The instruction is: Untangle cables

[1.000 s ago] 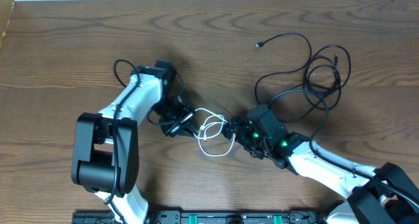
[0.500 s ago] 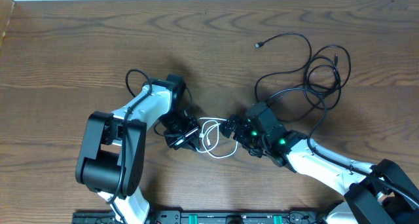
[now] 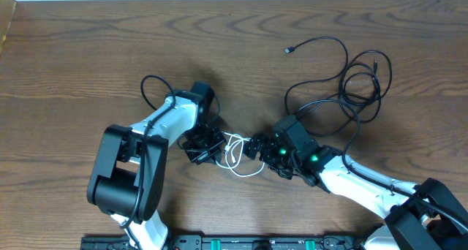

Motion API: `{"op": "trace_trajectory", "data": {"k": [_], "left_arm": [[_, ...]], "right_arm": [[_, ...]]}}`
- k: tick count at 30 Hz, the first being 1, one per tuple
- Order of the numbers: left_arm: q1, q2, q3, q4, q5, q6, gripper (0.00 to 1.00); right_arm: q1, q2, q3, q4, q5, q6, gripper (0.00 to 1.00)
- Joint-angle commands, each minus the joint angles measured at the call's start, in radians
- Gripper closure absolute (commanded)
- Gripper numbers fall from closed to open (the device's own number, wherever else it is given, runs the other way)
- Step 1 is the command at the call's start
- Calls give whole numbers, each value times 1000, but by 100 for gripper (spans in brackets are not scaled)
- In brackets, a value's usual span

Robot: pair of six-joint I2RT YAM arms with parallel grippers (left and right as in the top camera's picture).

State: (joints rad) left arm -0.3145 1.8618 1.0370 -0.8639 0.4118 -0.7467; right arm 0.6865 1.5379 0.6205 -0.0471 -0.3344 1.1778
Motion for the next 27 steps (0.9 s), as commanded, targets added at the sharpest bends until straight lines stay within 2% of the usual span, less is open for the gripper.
{"op": "trace_trajectory", "data": {"k": [1,4,6,8,14,20,27], "left_arm": [[-28,9,-6,3,-92,-68,92],[-52,9,-6,19,-183,-77,92],[-64,9,-6,21,-242,-124,92],[-74,9,-6,32,-262,-159,92],[-82,9,-6,47,-299,-160,92],[-56,9,-6,62,-402,-169,92],[-45,9,-6,78,-378,-192,92]], "right_arm": [[-18,27,-33,-34,-16,-62,1],[-23,26,-32,-35,-16,-115,1],[-24,27,-33,-37,-17,-148,1],[-24,27,-33,-53,-26,-147,1],[-30,25,-33,-71,-58,-173,1],[-113,4,-32,-232,-15,-174,1],[-175,-40,-32,-137,-42,-447,1]]}}
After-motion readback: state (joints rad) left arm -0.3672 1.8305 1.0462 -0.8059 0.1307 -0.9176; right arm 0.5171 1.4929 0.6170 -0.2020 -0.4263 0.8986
